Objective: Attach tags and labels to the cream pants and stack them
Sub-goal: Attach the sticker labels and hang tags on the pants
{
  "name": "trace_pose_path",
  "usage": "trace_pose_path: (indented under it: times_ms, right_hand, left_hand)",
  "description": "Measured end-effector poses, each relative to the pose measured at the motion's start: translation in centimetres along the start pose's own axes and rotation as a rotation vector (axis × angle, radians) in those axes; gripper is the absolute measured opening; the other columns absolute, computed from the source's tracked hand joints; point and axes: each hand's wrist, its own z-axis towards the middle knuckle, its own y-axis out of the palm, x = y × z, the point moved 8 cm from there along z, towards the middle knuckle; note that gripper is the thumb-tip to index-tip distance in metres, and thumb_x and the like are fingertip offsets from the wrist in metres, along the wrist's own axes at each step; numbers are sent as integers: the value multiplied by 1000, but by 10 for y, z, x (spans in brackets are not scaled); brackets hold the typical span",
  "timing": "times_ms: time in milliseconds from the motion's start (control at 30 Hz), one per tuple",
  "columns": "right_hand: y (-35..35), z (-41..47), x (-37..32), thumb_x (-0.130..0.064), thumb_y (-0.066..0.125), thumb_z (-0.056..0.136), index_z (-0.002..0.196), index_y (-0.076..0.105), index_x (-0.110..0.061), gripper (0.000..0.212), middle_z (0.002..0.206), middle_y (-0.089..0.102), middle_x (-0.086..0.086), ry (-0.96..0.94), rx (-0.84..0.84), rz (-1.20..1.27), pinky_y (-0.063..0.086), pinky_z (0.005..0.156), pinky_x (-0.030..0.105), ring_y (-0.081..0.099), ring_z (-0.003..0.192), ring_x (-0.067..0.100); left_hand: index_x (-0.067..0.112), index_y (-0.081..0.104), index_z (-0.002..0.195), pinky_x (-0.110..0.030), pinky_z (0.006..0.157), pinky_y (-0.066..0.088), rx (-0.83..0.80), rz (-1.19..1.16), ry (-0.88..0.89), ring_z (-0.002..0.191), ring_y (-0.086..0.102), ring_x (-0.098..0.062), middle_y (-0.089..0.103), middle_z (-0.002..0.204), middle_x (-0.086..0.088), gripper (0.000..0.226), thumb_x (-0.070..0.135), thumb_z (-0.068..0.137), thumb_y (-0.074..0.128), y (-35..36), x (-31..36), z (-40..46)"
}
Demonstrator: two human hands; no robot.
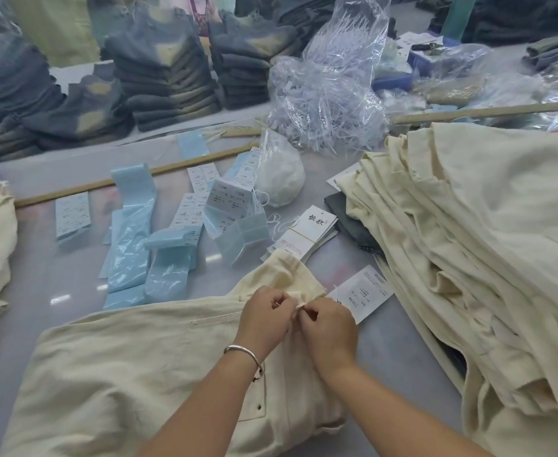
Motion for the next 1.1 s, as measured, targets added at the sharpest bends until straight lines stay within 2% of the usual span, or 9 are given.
trace_pose_path:
  times_ms: [167, 233, 300, 400, 533, 667, 867, 1000, 1100]
  right_hand:
    - [7, 0, 7, -17, 62, 80, 60, 61, -10, 21, 71, 64, 6, 91, -16, 12, 26, 55, 30, 47, 65, 20]
    - [7, 0, 9, -17, 63, 79, 59, 60, -9, 21, 70, 64, 8, 121, -8, 21, 27, 55, 30, 44, 64, 19]
    - [6, 0, 13, -13, 64, 76, 58, 59, -8, 20, 66, 63, 11, 157, 22, 82, 30, 54, 33, 43, 62, 22]
    - [4, -3, 18, -6, 67, 73, 59, 63, -4, 14, 60, 60, 11, 186, 55, 250, 42, 58, 38, 53, 63, 30]
    - [6, -7, 13, -2, 68, 77, 66, 69, -5, 11, 63, 60, 5, 67, 52, 263, 43, 60, 39, 55, 65, 25]
    - [12, -9, 17, -2, 67, 79, 73, 74, -8, 11, 68, 63, 4, 78, 45, 278, 45, 62, 37, 56, 68, 23]
    - [13, -10, 24, -1, 68, 80, 77, 77, -12, 15, 69, 65, 3, 105, 18, 369, 47, 65, 37, 59, 71, 21]
    - [10, -12, 16, -6, 67, 84, 80, 76, -14, 12, 67, 54, -8, 25, -7, 300, 41, 62, 27, 52, 68, 13]
    - [-6, -15, 16, -11, 70, 82, 88, 77, -21, 14, 80, 59, -12, 9, 99, 310, 46, 62, 26, 52, 61, 9]
  left_hand:
    - [0, 67, 67, -44, 73, 50, -10, -33, 6, 68, 55, -22, 62, 66, -9, 22, 12, 85, 64, -2, -2, 1]
    - [-4, 66, 69, -42, 70, 48, -42, 5, 11, 64, 50, -17, 60, 65, -14, 24, 11, 86, 62, 0, -1, 4]
    - [4, 68, 66, -36, 65, 45, -73, -2, 20, 60, 49, -11, 59, 59, 0, 23, 11, 88, 62, 1, -1, 5]
    - [20, 71, 70, -15, 58, 40, -123, -133, 19, 54, 50, 3, 61, 57, 16, 23, 8, 89, 65, 1, -4, 1]
    - [14, 73, 81, -17, 54, 45, -124, -296, 15, 56, 56, -6, 65, 66, 1, 19, -4, 85, 66, 2, -9, -3]
    - [5, 71, 98, -19, 55, 48, -139, -330, -88, 53, 60, -8, 64, 61, 1, 19, -5, 83, 68, 6, -19, 1]
    - [7, 76, 82, -20, 56, 51, -157, -357, -123, 53, 61, -9, 72, 71, 3, 13, -5, 78, 74, 8, -21, 3]
    - [14, 70, 70, -18, 50, 46, -75, -282, -97, 46, 56, -6, 66, 61, 3, 22, -4, 83, 69, 10, -21, 3]
    - [15, 61, 73, -19, 52, 44, -33, -164, -87, 46, 52, -3, 61, 63, 5, 19, 7, 90, 64, 13, -21, 3]
